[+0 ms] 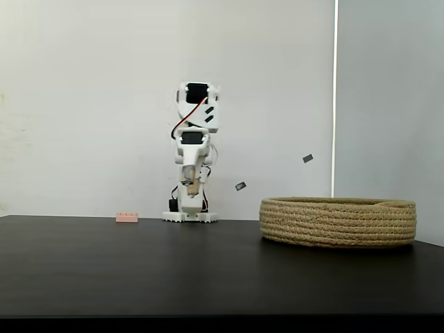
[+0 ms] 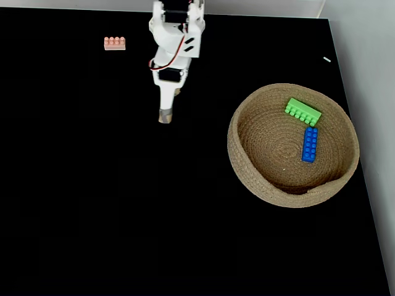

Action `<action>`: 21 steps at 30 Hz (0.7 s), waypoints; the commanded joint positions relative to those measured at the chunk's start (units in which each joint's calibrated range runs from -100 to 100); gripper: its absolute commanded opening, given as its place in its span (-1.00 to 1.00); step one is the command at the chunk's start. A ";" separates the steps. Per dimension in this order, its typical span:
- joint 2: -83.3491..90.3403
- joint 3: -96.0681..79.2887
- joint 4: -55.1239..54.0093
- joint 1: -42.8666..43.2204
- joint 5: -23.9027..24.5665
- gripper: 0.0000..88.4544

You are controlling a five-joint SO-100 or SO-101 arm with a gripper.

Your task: Place the lego blocks in the tray

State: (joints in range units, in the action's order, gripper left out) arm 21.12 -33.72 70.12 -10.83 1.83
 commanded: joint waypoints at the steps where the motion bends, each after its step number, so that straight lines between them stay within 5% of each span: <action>1: 5.11 -4.45 0.39 -13.90 -10.31 -0.16; 6: 9.06 -7.46 1.89 -27.17 -18.51 -0.07; 12: 10.01 -4.91 10.97 -36.33 -23.39 -0.06; 21: 10.95 -15.03 10.72 -49.52 -33.16 -0.10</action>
State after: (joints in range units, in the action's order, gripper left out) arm 29.52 -47.50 81.08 -56.03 -28.01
